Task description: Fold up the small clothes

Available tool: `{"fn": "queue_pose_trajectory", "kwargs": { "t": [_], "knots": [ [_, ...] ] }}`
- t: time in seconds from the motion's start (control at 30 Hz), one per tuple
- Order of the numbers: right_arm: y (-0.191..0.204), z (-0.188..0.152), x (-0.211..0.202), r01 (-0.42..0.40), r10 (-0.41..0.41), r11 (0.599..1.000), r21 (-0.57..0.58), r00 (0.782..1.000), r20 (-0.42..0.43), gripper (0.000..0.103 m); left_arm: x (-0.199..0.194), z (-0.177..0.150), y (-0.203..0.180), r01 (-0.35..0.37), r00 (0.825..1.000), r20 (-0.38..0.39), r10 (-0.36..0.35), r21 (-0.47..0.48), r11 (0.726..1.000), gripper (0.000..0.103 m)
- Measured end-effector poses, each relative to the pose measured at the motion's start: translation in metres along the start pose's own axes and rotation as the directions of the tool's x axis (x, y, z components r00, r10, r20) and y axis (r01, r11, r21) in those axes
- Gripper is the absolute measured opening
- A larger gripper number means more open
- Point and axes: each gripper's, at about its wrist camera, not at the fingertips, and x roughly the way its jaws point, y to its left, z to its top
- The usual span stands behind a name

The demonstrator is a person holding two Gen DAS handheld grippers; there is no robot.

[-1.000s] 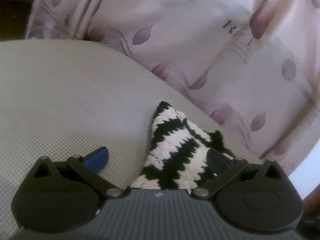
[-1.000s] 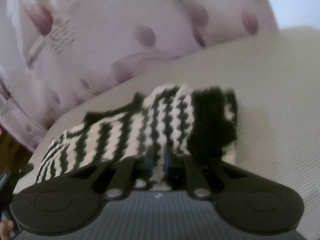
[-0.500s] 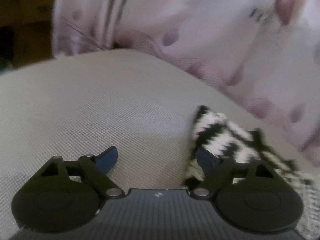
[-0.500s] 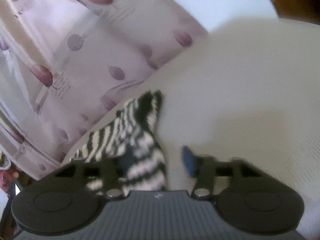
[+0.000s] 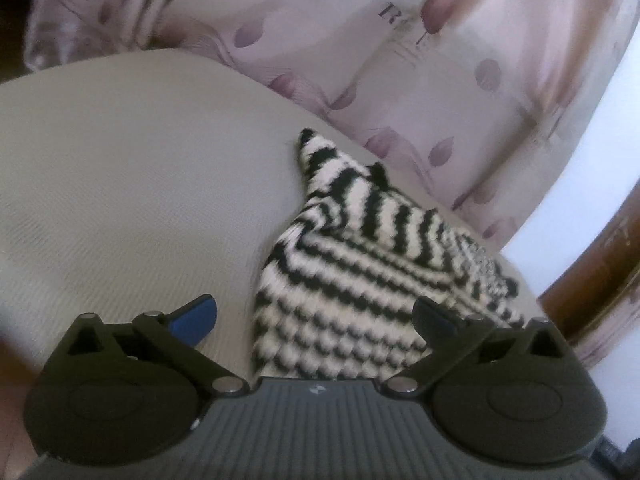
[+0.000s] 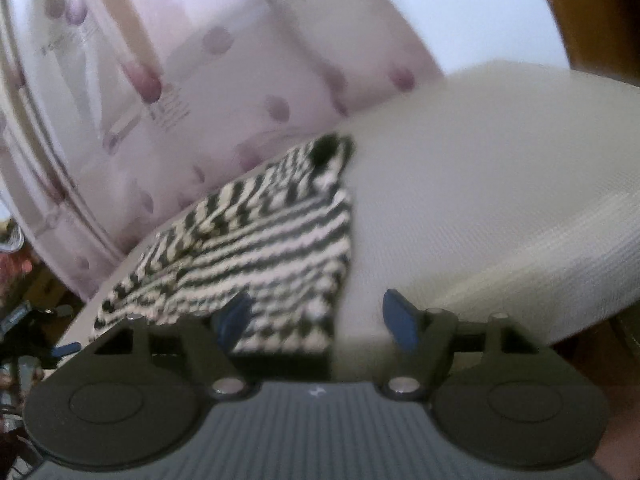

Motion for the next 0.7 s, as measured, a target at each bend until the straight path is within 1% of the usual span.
{"fn": "queue_pose_trajectory", "kwargs": {
  "t": [0.07,0.17,0.2,0.3,0.33,0.4,0.47,0.53,0.6,0.63,0.67,0.7],
  "knots": [
    [0.008,-0.006,0.000,0.005,-0.005,0.999,-0.039,1.000,-0.006,0.073,-0.010,-0.010,0.006,0.009,1.000,0.006,-0.009,-0.016,1.000,0.101],
    [0.013,-0.013,-0.002,-0.018,0.018,1.000,-0.025,0.999,-0.027,0.073,-0.023,-0.022,0.013,0.028,1.000,0.009,-0.027,-0.041,0.999,0.101],
    [0.014,-0.017,-0.003,-0.025,0.024,1.000,-0.018,0.999,-0.037,0.073,-0.026,-0.025,0.015,0.042,0.999,0.004,-0.041,-0.039,0.998,0.101],
    [0.016,-0.030,-0.003,-0.053,0.053,0.999,0.006,0.997,-0.063,0.073,-0.031,-0.036,0.019,0.123,0.992,-0.029,-0.124,-0.028,0.992,0.101],
    [0.014,-0.033,-0.001,-0.065,0.067,0.997,0.032,0.995,-0.073,0.073,-0.029,-0.039,0.018,0.132,0.990,-0.048,-0.132,-0.013,0.991,0.101],
    [0.008,-0.036,0.003,-0.092,0.099,0.991,0.095,0.992,-0.077,0.073,-0.024,-0.045,0.017,0.128,0.988,-0.085,-0.127,0.011,0.992,0.101],
    [0.001,-0.038,0.007,-0.113,0.126,0.981,0.158,0.989,-0.073,0.073,-0.024,-0.050,0.020,0.137,0.987,-0.089,-0.136,-0.001,0.991,0.101],
    [-0.004,-0.038,0.008,-0.155,0.170,0.965,0.214,0.984,-0.055,0.072,-0.024,-0.051,0.021,0.153,0.985,-0.082,-0.154,-0.022,0.988,0.101],
    [-0.006,-0.038,0.009,-0.165,0.180,0.960,0.228,0.982,-0.048,0.061,-0.022,-0.050,0.023,0.173,0.980,-0.090,-0.176,-0.044,0.984,0.096],
    [-0.006,-0.038,0.009,-0.161,0.177,0.959,0.233,0.983,-0.052,0.050,-0.020,-0.050,0.023,0.172,0.979,-0.099,-0.176,-0.050,0.984,0.089],
    [-0.008,-0.038,0.009,-0.163,0.180,0.956,0.243,0.982,-0.049,0.042,-0.018,-0.049,0.023,0.167,0.979,-0.107,-0.173,-0.057,0.984,0.075],
    [-0.008,-0.038,0.006,-0.172,0.187,0.953,0.251,0.982,-0.037,0.039,-0.018,-0.048,0.023,0.168,0.978,-0.112,-0.174,-0.064,0.984,0.066]
  ]
}}
